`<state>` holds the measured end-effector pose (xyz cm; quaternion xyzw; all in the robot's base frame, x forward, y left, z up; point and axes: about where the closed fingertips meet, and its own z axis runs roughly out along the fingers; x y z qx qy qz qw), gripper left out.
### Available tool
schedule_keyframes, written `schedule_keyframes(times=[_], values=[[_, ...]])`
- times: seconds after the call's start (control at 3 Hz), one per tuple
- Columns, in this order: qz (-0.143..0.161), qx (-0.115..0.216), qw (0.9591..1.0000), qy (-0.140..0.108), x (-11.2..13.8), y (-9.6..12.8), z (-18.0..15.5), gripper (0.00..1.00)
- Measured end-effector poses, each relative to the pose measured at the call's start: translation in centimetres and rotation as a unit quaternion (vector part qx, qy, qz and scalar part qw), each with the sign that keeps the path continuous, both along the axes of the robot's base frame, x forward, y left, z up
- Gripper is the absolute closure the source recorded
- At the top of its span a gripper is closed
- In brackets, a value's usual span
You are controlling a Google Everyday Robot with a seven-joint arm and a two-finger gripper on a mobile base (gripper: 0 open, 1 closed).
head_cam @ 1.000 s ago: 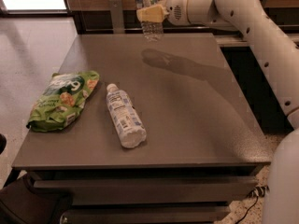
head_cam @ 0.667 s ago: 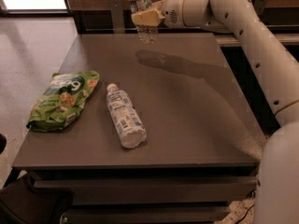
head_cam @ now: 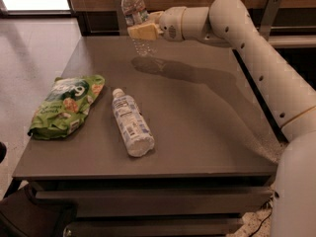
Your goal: Place water bottle upright
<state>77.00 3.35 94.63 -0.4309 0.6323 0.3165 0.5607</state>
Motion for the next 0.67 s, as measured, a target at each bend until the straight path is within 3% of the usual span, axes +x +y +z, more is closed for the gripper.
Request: schedule_keyframes(times=[0.33, 0.67], values=[[0.008, 0.015, 0.9998, -0.009, -0.5, 1.8, -1.6, 1.00], [-0.001, 0.017, 0.9999, -0.004, -0.9, 2.0, -2.8, 1.00]])
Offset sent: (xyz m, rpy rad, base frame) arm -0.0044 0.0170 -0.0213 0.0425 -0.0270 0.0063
